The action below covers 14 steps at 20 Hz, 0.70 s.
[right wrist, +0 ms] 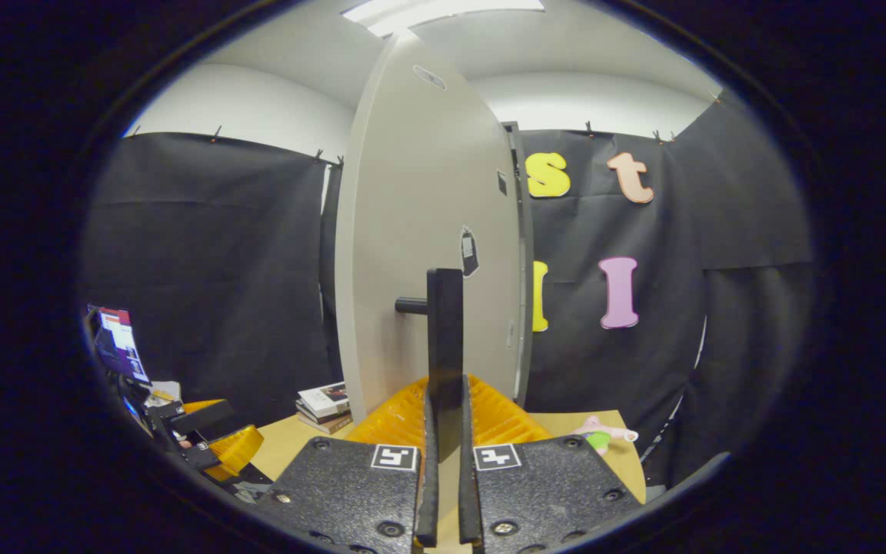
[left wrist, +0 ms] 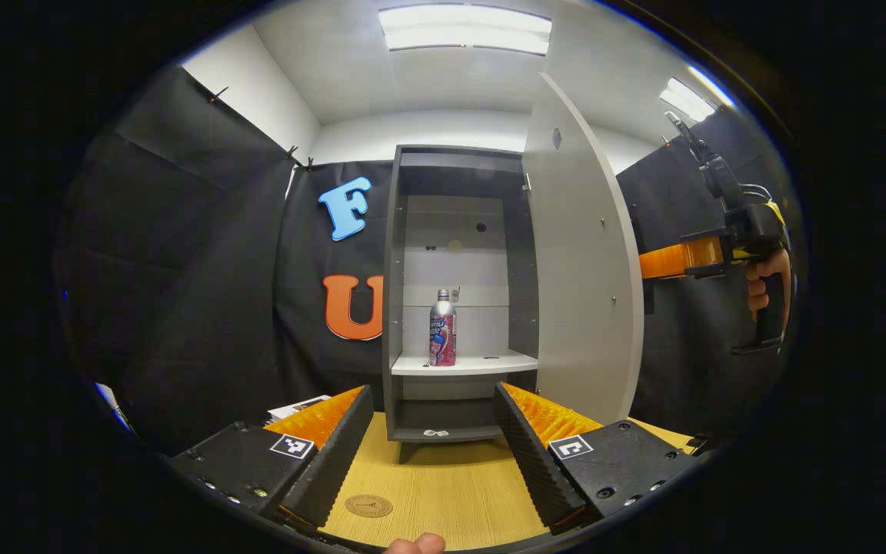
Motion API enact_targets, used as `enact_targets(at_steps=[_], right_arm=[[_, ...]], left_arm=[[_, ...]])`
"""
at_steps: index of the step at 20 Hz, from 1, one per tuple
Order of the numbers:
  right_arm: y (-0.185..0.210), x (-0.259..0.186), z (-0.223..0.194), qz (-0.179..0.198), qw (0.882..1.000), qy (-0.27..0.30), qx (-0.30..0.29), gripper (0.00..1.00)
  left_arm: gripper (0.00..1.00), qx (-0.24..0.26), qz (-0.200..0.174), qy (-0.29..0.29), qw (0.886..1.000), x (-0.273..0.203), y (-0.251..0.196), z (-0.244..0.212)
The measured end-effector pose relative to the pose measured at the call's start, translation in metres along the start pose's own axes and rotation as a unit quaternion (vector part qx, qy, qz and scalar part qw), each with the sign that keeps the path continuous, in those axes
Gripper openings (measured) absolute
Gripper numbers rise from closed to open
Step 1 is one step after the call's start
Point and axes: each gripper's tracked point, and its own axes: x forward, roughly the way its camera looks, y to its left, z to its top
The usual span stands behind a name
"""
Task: Open the cabinet door with the right hand, grasp the bottle in the cabinet with the left hand and place it on the coaster, then close the cabinet door with the right hand.
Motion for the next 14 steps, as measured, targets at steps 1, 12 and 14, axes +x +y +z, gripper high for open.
enact_targets(at_steps=[1,12,14], right_arm=[[-0.007,0.000,0.000,-0.014,1.000,-0.001,0.001,0.13],[-0.042,-0.009,0.001,-0.072,0.997,-0.012,-0.004,0.04],[-0.044,-0.011,-0.002,-0.080,0.997,-0.008,0.000,0.04]], left_arm=[[0.95,0.002,-0.001,0.000,1.000,-0.001,-0.002,0.000],[0.95,0.009,-0.006,-0.002,1.000,-0.007,-0.017,0.003],[0.95,0.008,-0.002,-0.003,1.000,-0.012,-0.016,0.005]])
